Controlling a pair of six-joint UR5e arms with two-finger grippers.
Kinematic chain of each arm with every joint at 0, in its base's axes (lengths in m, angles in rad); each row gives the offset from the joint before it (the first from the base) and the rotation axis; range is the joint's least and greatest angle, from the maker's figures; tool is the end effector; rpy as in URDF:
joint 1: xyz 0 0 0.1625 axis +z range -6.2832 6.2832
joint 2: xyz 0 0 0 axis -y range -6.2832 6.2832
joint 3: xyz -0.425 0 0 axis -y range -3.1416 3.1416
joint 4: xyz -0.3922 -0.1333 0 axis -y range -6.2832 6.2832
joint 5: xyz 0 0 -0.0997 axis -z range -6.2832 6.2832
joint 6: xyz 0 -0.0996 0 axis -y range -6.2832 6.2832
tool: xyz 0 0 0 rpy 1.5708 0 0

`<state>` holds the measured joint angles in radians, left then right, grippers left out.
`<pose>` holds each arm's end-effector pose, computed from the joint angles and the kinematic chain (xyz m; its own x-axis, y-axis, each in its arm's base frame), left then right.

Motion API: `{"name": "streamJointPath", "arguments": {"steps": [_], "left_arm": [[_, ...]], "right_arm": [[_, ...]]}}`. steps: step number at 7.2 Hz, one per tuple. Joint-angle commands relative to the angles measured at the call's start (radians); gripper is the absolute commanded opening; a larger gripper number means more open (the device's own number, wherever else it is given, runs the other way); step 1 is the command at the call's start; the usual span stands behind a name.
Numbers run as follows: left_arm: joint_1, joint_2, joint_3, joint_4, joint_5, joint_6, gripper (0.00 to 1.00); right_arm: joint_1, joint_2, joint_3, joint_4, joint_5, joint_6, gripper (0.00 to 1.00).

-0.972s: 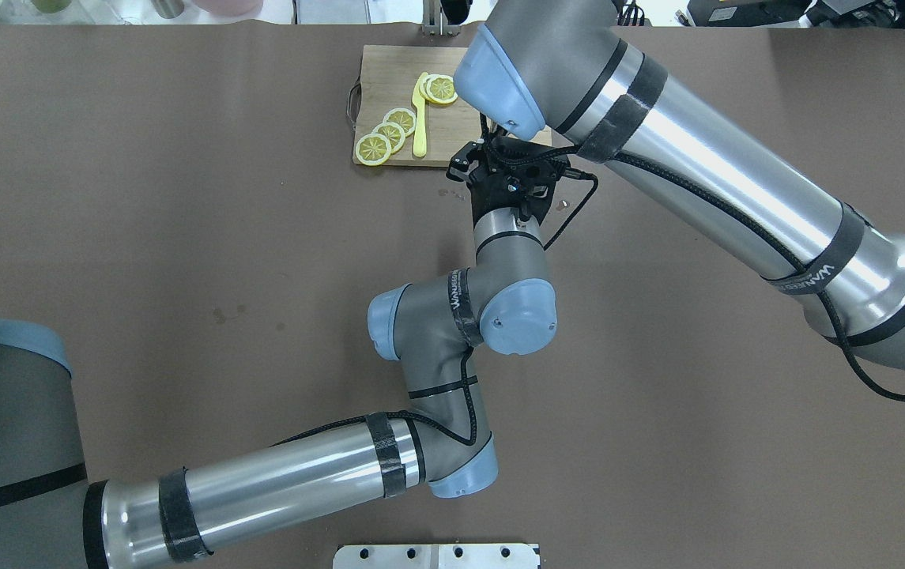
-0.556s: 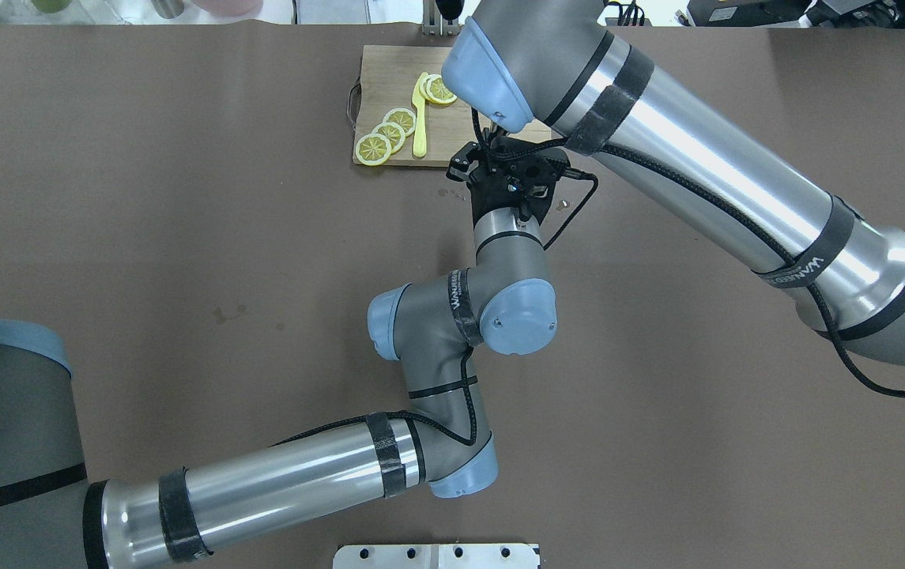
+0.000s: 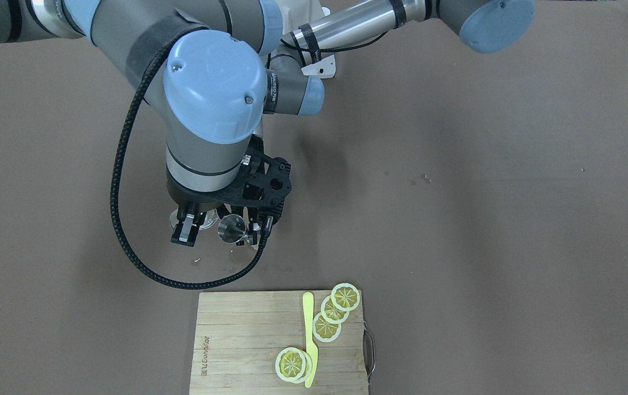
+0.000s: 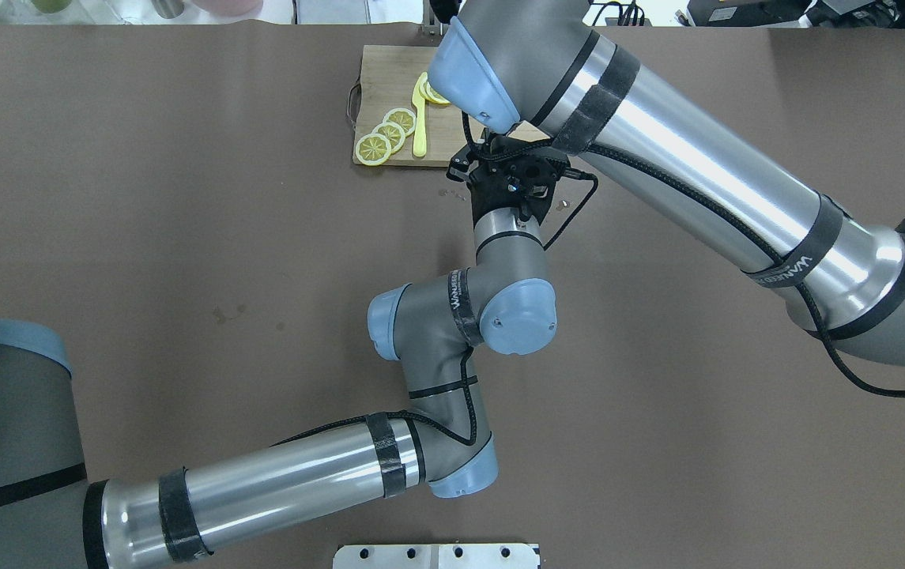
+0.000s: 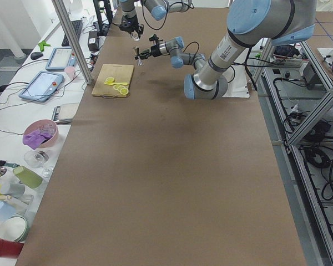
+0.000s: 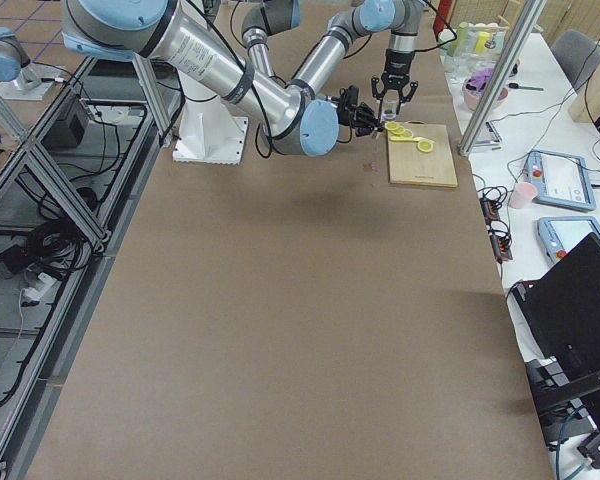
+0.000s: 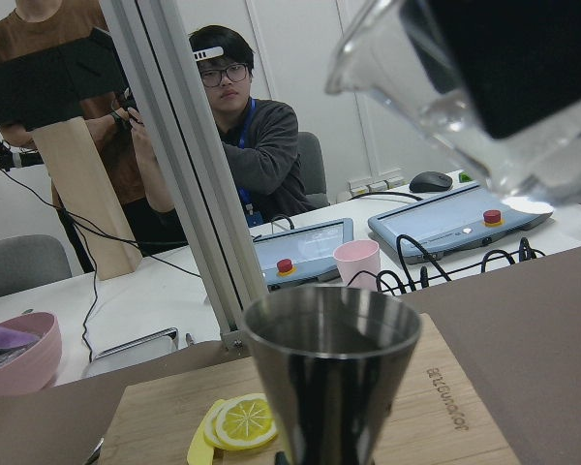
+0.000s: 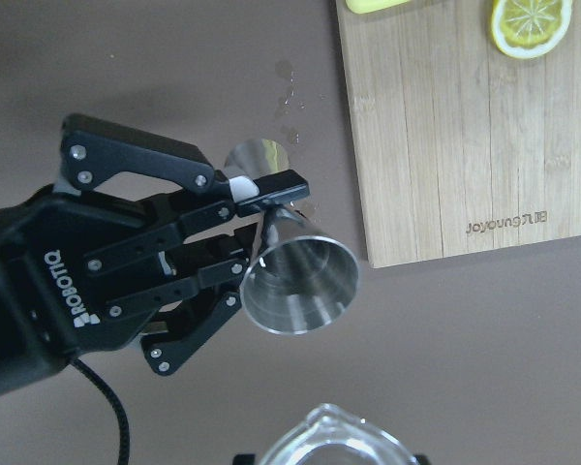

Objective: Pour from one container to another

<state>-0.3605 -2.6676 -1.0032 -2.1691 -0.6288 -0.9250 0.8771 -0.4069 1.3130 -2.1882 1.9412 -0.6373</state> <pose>0.6847 -0.4867 0.0935 0.8568 0.0553 -0.5127 0.4701 0.3248 0.8207 -0.4075 -0.6421 0.0826 0.1584 -0.9813 0.1095 0.8799 0.1906 0.4353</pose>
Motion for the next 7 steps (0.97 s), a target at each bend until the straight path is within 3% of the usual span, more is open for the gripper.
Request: {"name": "streamJointPath", "arguments": {"steps": [1, 7], "left_arm": [[0.000, 0.000, 0.000, 0.000, 0.000, 0.000, 0.00], [0.002, 0.003, 0.000, 0.000, 0.000, 0.000, 0.00]], "right_arm": [[-0.013, 0.007, -0.012, -0.027, -0.030, -0.001, 0.00], [-0.023, 0.072, -0.100, -0.084, -0.079, -0.062, 0.00]]}}
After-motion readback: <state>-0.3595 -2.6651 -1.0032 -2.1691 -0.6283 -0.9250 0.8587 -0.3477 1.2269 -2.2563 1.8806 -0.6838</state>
